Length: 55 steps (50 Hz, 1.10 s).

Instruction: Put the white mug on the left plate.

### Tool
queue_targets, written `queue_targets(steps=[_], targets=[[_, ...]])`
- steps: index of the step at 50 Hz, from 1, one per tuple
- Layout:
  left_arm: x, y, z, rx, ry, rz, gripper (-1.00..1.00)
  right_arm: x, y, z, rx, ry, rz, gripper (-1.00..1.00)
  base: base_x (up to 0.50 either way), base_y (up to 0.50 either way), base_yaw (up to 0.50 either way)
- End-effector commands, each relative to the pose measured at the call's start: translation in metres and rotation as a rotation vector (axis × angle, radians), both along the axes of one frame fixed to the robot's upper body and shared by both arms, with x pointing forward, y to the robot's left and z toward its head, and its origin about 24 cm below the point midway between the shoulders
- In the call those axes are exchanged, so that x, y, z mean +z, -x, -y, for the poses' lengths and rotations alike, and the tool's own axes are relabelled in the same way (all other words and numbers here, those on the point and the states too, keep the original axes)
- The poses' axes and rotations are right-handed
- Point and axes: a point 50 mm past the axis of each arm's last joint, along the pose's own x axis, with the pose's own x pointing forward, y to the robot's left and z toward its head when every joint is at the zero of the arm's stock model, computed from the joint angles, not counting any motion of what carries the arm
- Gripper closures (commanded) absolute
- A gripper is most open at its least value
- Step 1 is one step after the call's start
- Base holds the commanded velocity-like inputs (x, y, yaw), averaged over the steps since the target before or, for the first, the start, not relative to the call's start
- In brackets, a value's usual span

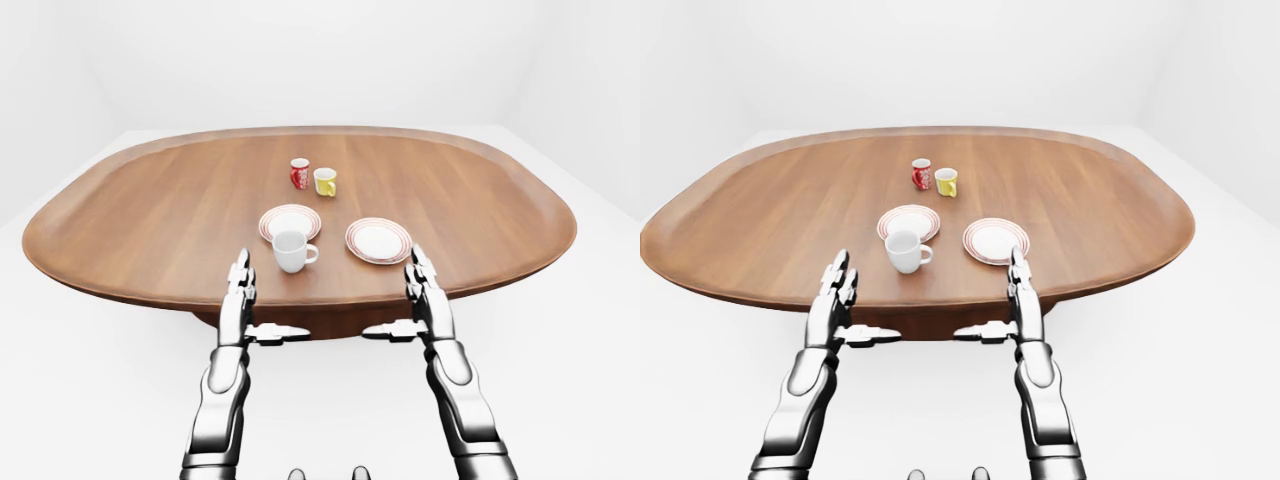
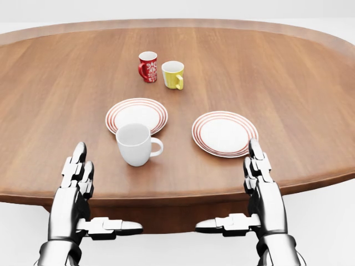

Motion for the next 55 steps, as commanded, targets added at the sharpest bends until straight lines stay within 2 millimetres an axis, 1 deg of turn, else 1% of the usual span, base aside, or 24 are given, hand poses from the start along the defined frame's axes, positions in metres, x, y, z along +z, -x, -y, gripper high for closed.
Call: queue_targets(steps=[1, 3, 8, 9, 11, 12, 13, 14, 16, 17, 18, 19, 22, 23, 24, 27, 31, 33, 37, 42, 44, 47, 55], targets=[[0.001, 0.001, -0.005, -0.005, -0.004, 0.002, -1.0, -0.005, 0.002, 0.007, 0.011, 0.015, -0.016, -1.0, 0.0, 0.0, 0.0], [0.001, 0.001, -0.006, -0.006, -0.006, 0.003, -1.0, 0.0, 0.003, 0.006, 0.019, 0.024, -0.002, -1.0, 0.0, 0.0, 0.0], [0.003, 0.001, -0.006, -0.004, -0.006, 0.007, -1.0, 0.006, 0.003, 0.008, 0.019, 0.028, 0.006, -1.0, 0.0, 0.0, 0.0], [0.004, 0.001, -0.006, -0.004, -0.006, 0.007, -1.0, 0.008, 0.004, 0.007, 0.022, 0.034, 0.012, -1.0, 0.0, 0.0, 0.0], [0.013, 0.003, -0.005, -0.008, -0.005, 0.021, -1.0, 0.021, 0.005, 0.007, 0.026, 0.028, 0.033, -1.0, 0.0, 0.0, 0.0], [0.041, 0.006, -0.005, -0.006, -0.002, 0.123, -1.0, 0.045, 0.008, 0.007, 0.029, 0.024, 0.137, -1.0, 0.0, 0.0, 0.0], [0.043, 0.006, -0.005, -0.006, -0.002, 0.132, -1.0, 0.047, 0.008, 0.007, 0.029, 0.024, 0.144, -1.0, 0.0, 0.0, 0.0], [0.061, 0.009, -0.005, -0.006, 0.0, 0.21, -1.0, 0.059, 0.011, 0.007, 0.03, 0.02, 0.199, -1.0, 0.0, 0.0, 0.0], [0.119, 0.025, -0.005, -0.011, 0.033, 0.476, -1.0, 0.099, 0.02, 0.008, 0.03, -0.002, 0.378, -1.0, 0.0, 0.0, 0.0], [0.131, 0.029, -0.006, -0.006, 0.037, 0.534, -1.0, 0.109, 0.023, 0.008, 0.028, -0.008, 0.422, -1.0, 0.0, 0.0, 0.0], [0.134, 0.031, -0.006, -0.004, 0.038, 0.547, -1.0, 0.112, 0.024, 0.009, 0.026, -0.009, 0.438, -1.0, 0.0, 0.0, 0.0], [0.135, 0.032, -0.006, -0.008, 0.041, 0.554, -1.0, 0.114, 0.024, 0.009, 0.022, -0.01, 0.447, -1.0, 0.0, 0.0, 0.0], [0.129, 0.03, -0.006, -0.009, 0.032, 0.523, -1.0, 0.119, 0.027, 0.01, 0.017, -0.025, 0.473, -1.0, 0.0, 0.0, 0.0], [0.124, 0.027, -0.006, -0.005, 0.035, 0.499, -1.0, 0.121, 0.027, 0.01, 0.017, -0.031, 0.483, -1.0, 0.0, 0.0, 0.0], [0.12, 0.025, -0.006, -0.005, 0.035, 0.48, -1.0, 0.119, 0.026, 0.011, 0.016, -0.044, 0.47, -1.0, 0.0, 0.0, 0.0], [0.119, 0.025, -0.006, -0.006, 0.033, 0.476, -1.0, 0.115, 0.025, 0.012, 0.01, -0.05, 0.452, -1.0, 0.0, 0.0, 0.0], [0.12, 0.024, -0.008, -0.001, 0.031, 0.479, -1.0, 0.122, 0.028, 0.013, 0.016, -0.064, 0.488, -1.0, 0.0, 0.0, 0.0], [0.121, 0.025, -0.008, -0.001, 0.029, 0.486, -1.0, 0.123, 0.028, 0.012, 0.016, -0.046, 0.49, -1.0, 0.0, 0.0, 0.0], [0.122, 0.025, -0.007, -0.004, 0.015, 0.487, -1.0, 0.121, 0.027, 0.013, 0.011, -0.028, 0.478, -1.0, 0.0, 0.5, 0.0], [0.121, 0.025, -0.007, -0.004, 0.018, 0.483, -1.0, 0.123, 0.029, 0.012, 0.022, -0.029, 0.49, -1.0, 0.0, 0.5, 0.0], [0.127, 0.028, -0.007, -0.008, 0.026, 0.514, -1.0, 0.121, 0.028, 0.011, 0.026, -0.026, 0.48, -1.0, 0.0, 0.5, 0.0], [0.125, 0.027, -0.007, -0.008, 0.025, 0.502, -1.0, 0.118, 0.027, 0.01, 0.025, -0.001, 0.464, -1.0, 0.0, 0.5, 0.0], [0.125, 0.027, -0.007, -0.008, 0.025, 0.504, -1.0, 0.118, 0.028, 0.009, 0.033, -0.003, 0.467, -1.0, 0.0, 0.5, 0.0]])
